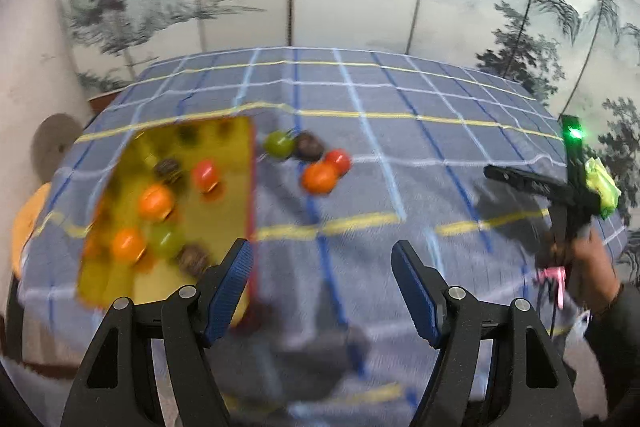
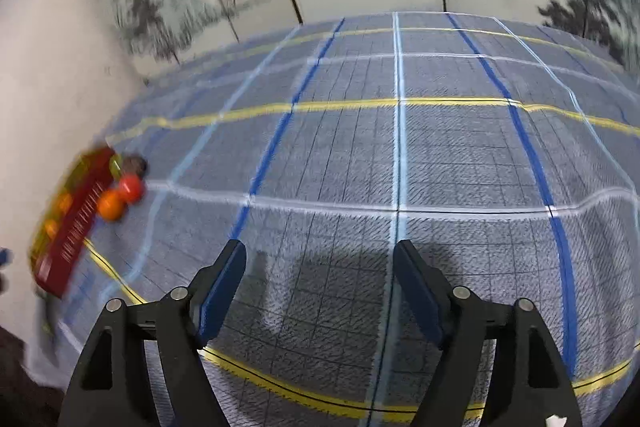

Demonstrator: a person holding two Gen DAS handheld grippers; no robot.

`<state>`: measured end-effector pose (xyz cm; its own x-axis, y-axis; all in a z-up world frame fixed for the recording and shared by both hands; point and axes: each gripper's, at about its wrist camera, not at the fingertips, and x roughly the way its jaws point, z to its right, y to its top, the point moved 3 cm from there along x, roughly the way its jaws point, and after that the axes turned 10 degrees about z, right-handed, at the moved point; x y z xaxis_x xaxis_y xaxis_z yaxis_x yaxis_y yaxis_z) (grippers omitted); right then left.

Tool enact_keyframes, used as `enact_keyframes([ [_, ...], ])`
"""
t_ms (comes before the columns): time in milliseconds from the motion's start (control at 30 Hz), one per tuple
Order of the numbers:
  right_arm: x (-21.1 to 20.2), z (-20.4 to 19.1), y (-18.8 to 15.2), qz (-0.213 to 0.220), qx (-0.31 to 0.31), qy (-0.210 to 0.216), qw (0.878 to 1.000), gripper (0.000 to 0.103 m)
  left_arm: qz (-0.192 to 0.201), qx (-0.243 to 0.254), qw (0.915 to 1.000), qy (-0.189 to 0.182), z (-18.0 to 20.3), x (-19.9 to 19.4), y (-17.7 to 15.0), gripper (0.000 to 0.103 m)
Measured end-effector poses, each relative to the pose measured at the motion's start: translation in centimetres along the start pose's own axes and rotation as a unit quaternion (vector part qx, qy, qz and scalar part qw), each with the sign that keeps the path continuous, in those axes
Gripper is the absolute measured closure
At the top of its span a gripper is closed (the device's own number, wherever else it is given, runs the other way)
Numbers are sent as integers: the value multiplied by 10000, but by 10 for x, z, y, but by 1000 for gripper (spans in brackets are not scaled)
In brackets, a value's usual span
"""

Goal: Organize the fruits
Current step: 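Reach the left gripper to the mandarin orange and close on it, then carry the mandarin orange into the tray with the left gripper and release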

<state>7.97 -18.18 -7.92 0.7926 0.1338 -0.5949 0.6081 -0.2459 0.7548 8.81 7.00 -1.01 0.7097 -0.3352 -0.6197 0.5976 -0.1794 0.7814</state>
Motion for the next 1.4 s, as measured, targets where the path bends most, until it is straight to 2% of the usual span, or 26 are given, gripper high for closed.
enact_keyframes([
  [233, -15, -22, -2, 351, -471, 249, 9980, 21, -495, 430, 9978, -118, 7, 90, 29, 36],
  [333, -16, -21, 0, 398, -411, 371, 9977, 20, -874, 531, 9947, -85, 1, 121, 30, 52],
  [433, -21, -16, 2, 538, -249, 508, 9969, 20, -1106, 674, 9916, 39, -4, 143, 29, 52],
  [600, -25, -17, 2, 597, -258, 639, 9958, 16, -1505, 720, 9860, 5, -7, 168, 22, 53],
  [700, -25, -17, 2, 615, -226, 688, 9955, 16, -1494, 999, 9836, 155, 0, 173, 22, 53],
  [733, -26, -16, 3, 621, -215, 698, 9954, 16, -1471, 1037, 9836, 118, 1, 173, 22, 68],
  [800, -25, -16, 3, 620, -207, 712, 9953, 16, -1497, 1114, 9824, 49, 8, 171, 21, 68],
  [900, -24, -17, 2, 596, -218, 677, 9957, 16, -1291, 1159, 9843, 337, 19, 157, 20, 68],
  [1000, -24, -16, 3, 599, -194, 636, 9960, 15, -906, 975, 9906, 302, 36, 121, 20, 68],
  [1100, -22, -13, 3, 593, -138, 542, 9967, 15, -573, 910, 9935, 362, 52, 85, 16, 68],
  [1300, -20, -13, 3, 549, -126, 435, 9975, 13, -51, 801, 9944, 690, 62, 27, 10, 68],
  [1400, -18, -13, 3, 512, -147, 364, 9979, 12, 22, 658, 9949, 764, 54, 8, 4, 68],
])
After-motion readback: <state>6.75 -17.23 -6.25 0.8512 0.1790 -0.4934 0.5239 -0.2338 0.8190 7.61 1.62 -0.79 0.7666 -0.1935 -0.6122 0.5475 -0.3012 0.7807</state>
